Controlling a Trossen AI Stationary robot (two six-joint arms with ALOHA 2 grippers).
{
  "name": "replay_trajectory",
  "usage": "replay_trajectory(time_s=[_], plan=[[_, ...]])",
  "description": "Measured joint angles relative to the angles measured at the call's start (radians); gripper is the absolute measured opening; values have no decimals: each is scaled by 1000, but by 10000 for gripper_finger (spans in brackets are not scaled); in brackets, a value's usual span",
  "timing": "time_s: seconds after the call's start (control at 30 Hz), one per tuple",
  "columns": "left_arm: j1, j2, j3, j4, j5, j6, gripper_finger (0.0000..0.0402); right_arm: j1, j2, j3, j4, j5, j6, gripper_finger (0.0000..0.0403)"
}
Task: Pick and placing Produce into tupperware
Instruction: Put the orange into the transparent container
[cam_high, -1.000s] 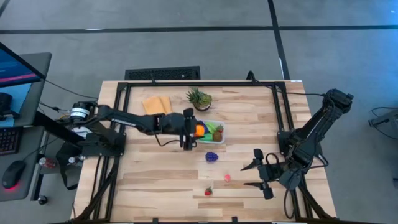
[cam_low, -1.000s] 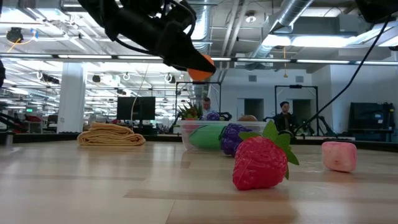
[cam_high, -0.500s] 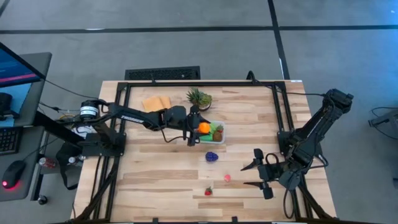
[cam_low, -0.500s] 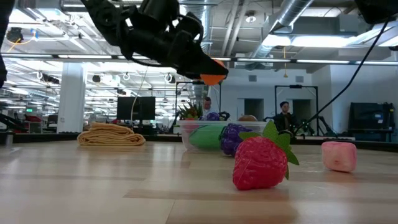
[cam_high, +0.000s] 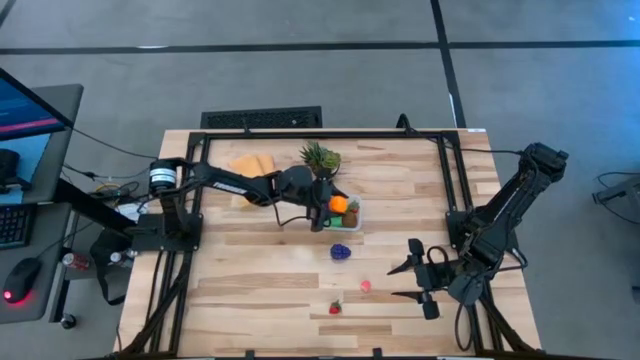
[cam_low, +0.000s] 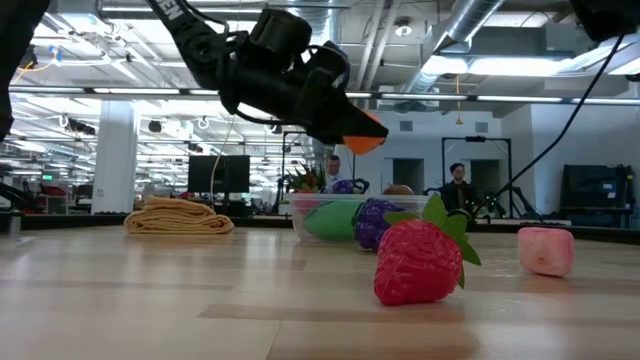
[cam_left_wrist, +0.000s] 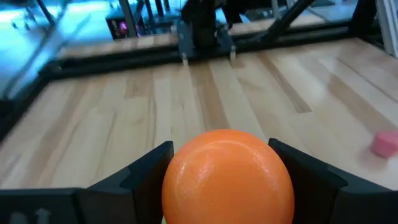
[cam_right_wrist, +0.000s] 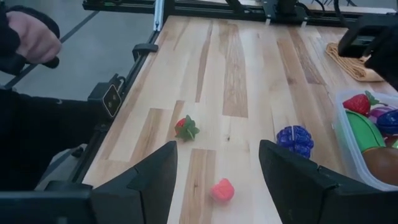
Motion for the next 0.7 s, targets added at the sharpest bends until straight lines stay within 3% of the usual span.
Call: replay_trajectory(time_s=[0.7], plan=[[30,97,90,-55,60,-32,238,0,0,0,-6,0,8,217]])
